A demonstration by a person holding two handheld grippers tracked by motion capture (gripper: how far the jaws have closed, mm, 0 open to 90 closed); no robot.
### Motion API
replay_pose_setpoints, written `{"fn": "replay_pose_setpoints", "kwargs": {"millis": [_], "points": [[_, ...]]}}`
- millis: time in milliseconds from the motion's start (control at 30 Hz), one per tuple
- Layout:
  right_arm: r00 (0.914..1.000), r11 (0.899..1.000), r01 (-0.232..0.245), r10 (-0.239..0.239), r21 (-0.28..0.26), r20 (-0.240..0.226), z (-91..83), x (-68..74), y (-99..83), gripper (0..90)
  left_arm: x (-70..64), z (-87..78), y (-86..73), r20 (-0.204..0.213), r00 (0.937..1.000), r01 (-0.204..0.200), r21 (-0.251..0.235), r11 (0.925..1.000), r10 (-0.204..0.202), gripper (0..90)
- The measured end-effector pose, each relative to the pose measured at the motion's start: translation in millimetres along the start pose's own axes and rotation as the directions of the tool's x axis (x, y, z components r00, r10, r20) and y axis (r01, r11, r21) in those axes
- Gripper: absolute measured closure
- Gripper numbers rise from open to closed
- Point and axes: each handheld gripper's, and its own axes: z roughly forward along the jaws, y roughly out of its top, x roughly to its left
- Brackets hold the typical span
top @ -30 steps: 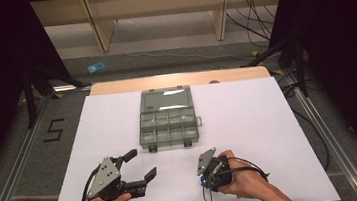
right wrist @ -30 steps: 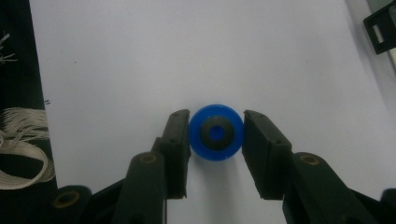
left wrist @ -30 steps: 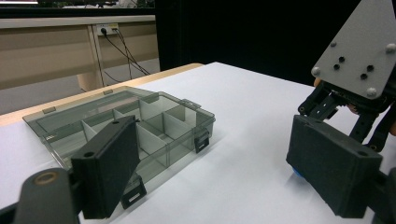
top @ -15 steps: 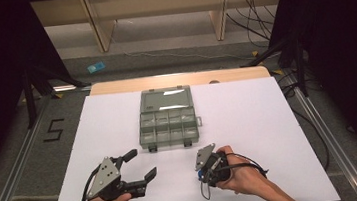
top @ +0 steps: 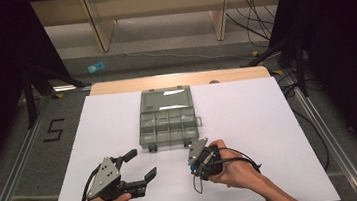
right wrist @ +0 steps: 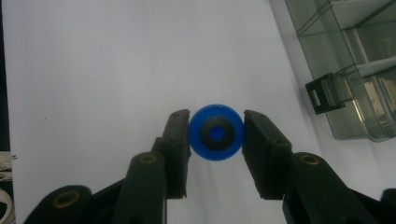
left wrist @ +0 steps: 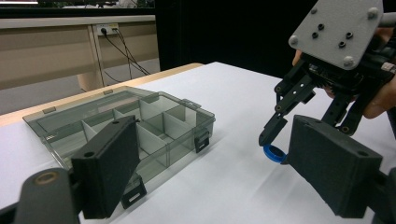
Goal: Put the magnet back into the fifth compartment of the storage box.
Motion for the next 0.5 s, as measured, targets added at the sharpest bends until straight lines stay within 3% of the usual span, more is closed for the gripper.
{"fn": "replay_pose_setpoints", "kwargs": {"millis": [500], "points": [[0.9994,0.999,0.028,-0.027,-0.046,0.024,1.0,-11.3,21.4,62.5,0.2,0.0,0.1,-0.001,1.0000,-0.001,-0.001,1.0000,0.001,16.2]]}}
